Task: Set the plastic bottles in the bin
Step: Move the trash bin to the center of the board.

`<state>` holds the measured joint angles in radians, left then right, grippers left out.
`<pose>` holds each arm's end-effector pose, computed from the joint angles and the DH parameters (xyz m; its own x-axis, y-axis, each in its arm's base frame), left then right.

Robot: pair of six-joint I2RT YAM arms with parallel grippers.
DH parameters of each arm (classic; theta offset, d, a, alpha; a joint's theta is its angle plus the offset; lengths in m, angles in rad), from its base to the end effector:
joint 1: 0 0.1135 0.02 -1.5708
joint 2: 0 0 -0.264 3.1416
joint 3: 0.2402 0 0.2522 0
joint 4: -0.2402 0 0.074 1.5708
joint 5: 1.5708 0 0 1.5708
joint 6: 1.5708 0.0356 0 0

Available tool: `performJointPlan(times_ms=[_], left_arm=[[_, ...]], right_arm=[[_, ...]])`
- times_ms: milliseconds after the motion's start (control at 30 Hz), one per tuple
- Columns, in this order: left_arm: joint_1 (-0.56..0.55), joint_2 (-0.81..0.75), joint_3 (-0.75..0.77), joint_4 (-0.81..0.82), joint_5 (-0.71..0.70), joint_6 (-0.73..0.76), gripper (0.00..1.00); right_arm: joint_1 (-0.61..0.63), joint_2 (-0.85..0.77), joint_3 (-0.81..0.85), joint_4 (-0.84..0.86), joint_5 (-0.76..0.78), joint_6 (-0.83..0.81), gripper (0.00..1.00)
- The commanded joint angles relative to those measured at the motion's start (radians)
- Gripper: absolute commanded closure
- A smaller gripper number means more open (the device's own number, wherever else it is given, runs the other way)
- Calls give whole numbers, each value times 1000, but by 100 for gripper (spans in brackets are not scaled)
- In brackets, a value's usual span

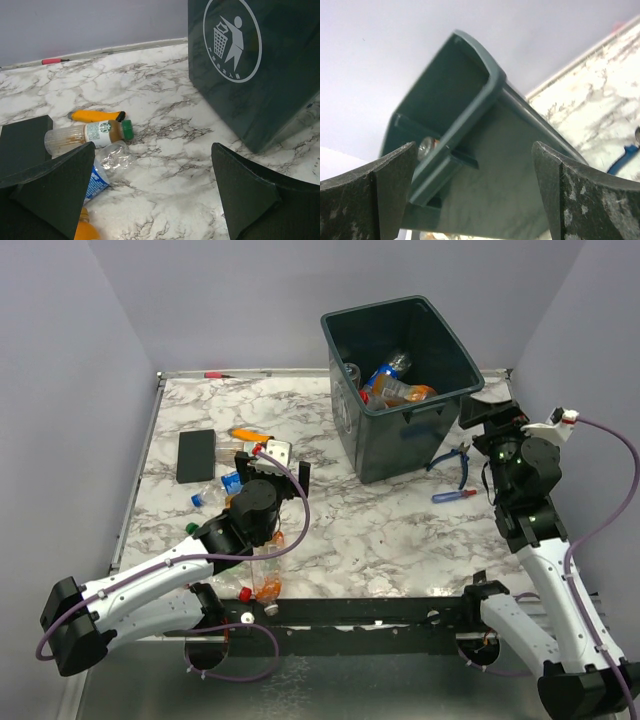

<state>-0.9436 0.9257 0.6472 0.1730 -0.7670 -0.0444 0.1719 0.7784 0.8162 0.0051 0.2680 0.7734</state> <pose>0.1446 -0.1574 0.3043 -0.0696 0.0416 -0.9967 0.1750 0.9841 0.0289 0.1817 0.0220 0.3727 0.0971 0.7006 -0.7069 0.0390 0.7071 0.7061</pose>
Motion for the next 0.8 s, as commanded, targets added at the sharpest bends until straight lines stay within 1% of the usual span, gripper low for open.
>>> performJointPlan(times_ms=[0,67,133,200,300,433,600,700,733,767], left_arm=[[-6,-19,3,-10,11,-4,1],[-5,-19,4,-9,16,-5,1],[-7,-18,5,-10,18,-5,1],[-7,-18,4,-12,17,-3,1],[-6,-18,3,-12,6,3,1],[-6,-9,4,-10,2,11,1],[-6,9,8,-10,8,11,1],[-6,18,7,-11,8,11,1],[-6,20,8,-12,8,11,1],[-6,23,9,-11,9,11,1]], right_arm=[[-43,45,104,40,-7,-49,0],[-83,107,156,17,-39,-44,0],[-131,189,227,-49,-89,-23,0],[-193,274,281,-83,-182,16,2],[-253,368,326,-72,-331,53,8],[-259,424,355,-47,-441,63,10],[-258,463,385,-64,-498,69,13],[-259,488,405,-73,-534,70,21],[-259,499,410,-75,-545,74,26],[-259,510,413,-76,-556,77,34]])
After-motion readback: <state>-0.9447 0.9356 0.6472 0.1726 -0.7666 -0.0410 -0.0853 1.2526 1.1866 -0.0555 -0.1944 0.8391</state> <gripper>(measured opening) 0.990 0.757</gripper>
